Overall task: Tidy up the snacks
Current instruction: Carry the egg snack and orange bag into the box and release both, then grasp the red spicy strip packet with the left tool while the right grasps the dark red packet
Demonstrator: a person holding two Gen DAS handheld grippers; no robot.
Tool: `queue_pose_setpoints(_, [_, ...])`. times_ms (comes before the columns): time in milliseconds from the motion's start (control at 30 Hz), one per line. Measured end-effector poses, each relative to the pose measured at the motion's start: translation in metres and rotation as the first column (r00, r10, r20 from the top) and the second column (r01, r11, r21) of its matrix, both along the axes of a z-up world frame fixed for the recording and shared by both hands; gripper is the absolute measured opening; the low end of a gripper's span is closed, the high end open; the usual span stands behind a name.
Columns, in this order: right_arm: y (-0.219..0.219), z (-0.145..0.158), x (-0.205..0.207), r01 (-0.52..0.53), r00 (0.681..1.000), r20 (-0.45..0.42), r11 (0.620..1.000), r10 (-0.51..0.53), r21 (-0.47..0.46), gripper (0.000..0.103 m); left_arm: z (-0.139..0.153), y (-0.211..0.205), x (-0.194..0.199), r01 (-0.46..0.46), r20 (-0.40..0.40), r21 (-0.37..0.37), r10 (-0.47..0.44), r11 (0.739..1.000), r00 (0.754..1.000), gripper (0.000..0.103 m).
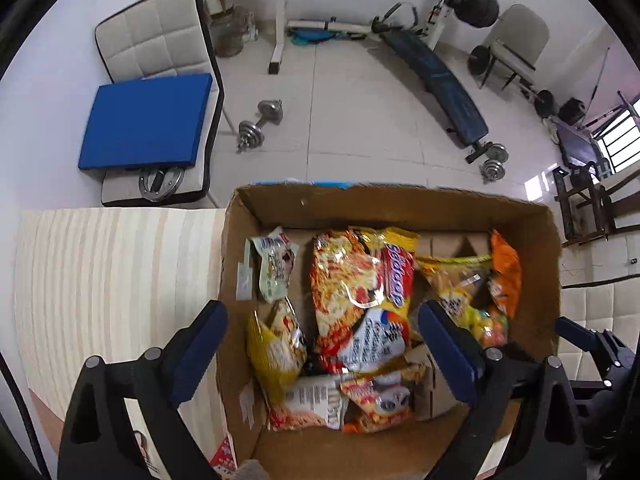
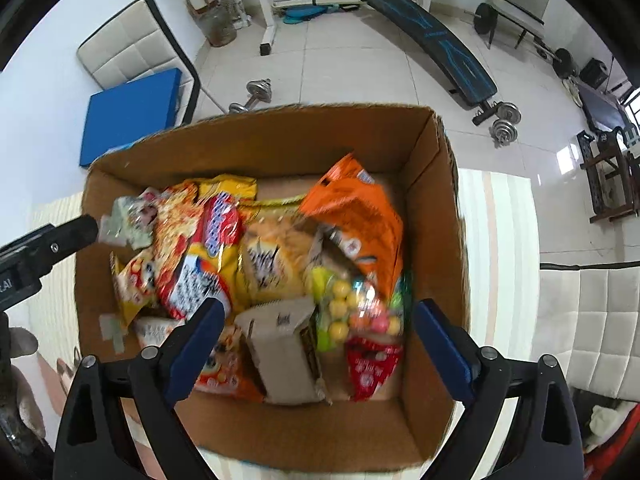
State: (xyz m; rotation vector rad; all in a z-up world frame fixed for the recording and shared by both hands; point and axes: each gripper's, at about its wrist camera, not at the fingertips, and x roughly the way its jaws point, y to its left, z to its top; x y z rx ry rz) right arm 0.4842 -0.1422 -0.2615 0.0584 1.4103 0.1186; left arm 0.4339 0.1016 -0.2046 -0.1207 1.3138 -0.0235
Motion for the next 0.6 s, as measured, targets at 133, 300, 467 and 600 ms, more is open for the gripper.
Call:
queue_pose_setpoints(133, [0.005, 0.01, -0.023, -0.012, 1.0, 0.019, 1.0, 0.012, -0.004, 0.098, 0.013, -0.003, -0.03, 0.002, 0.037, -0.01, -0.002, 1.0, 0.999, 0.097])
queue_pose_setpoints(300, [0.007, 0.026, -0.053, -0.005, 0.999, 0.052, 1.0, 0.005, 0.002, 0.098, 0.028, -0.008, -0.063, -0.002, 0.085, 0.01, 0.001, 1.0, 0.996, 0.097])
queue_pose_setpoints(467, [0.004, 0.052, -0.081, -0.002, 0.993, 0.118, 1.0, 0.004, -0.01, 0.098, 0.049, -0.011, -0.095, -0.018, 0.16, 0.022, 0.014, 1.0, 0.987, 0.097])
queue_pose_setpoints(600, [0.0, 0.07, -0.105, 0.014, 0.986, 0.166, 1.0, -0.011, -0.012, 0.098, 0.065, -0.016, -0.122, -0.022, 0.22, 0.031, 0.014, 0.999, 0.975, 0.097])
